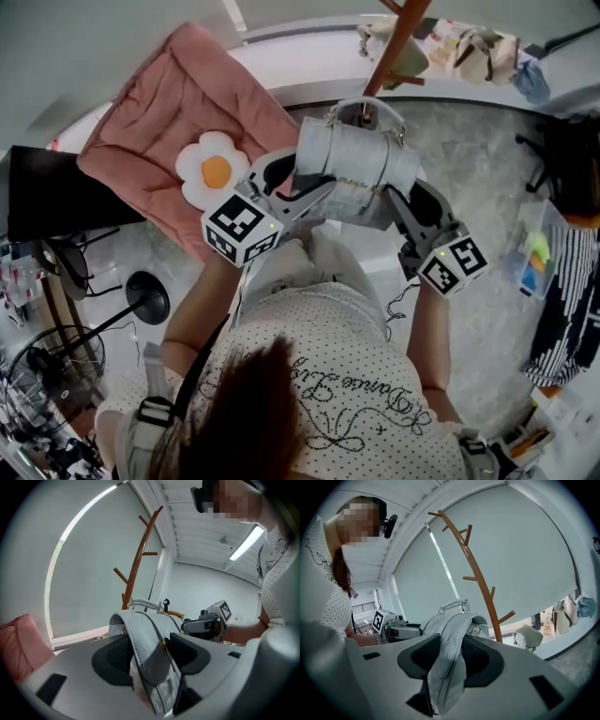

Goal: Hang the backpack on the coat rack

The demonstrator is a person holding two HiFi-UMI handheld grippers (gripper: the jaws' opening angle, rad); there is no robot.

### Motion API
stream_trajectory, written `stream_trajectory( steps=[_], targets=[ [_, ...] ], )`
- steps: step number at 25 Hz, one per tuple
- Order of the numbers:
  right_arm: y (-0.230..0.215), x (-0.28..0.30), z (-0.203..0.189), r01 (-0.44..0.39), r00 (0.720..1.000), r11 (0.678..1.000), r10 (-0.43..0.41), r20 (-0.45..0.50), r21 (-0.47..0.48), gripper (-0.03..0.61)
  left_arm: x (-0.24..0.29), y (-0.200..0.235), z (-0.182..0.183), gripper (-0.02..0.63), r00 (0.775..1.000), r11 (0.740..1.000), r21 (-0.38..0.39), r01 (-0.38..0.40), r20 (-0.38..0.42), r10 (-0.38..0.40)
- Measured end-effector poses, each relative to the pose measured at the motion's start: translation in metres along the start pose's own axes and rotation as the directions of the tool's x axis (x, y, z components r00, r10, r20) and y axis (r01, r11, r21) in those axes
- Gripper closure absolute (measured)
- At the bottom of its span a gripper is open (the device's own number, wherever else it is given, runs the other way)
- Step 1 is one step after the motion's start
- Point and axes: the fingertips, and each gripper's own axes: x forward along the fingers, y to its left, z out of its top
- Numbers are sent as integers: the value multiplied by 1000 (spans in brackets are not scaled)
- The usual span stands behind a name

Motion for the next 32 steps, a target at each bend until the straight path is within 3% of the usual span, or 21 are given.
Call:
stream_trajectory(
  steps=[6,12,32],
  targets=[
    [-33,11,-10,-35,998,999,36,-57,22,420,26,11,-10,373,998,999,-9,-43,-43,43],
    [-47,16,-24,-33,995,998,37,-89,51,420,39,19,-23,373,995,999,-30,-41,-89,38],
    [-78,40,-67,123,977,984,-97,-191,127,420,71,54,-67,374,979,996,-81,33,-197,-48]
  ],
)
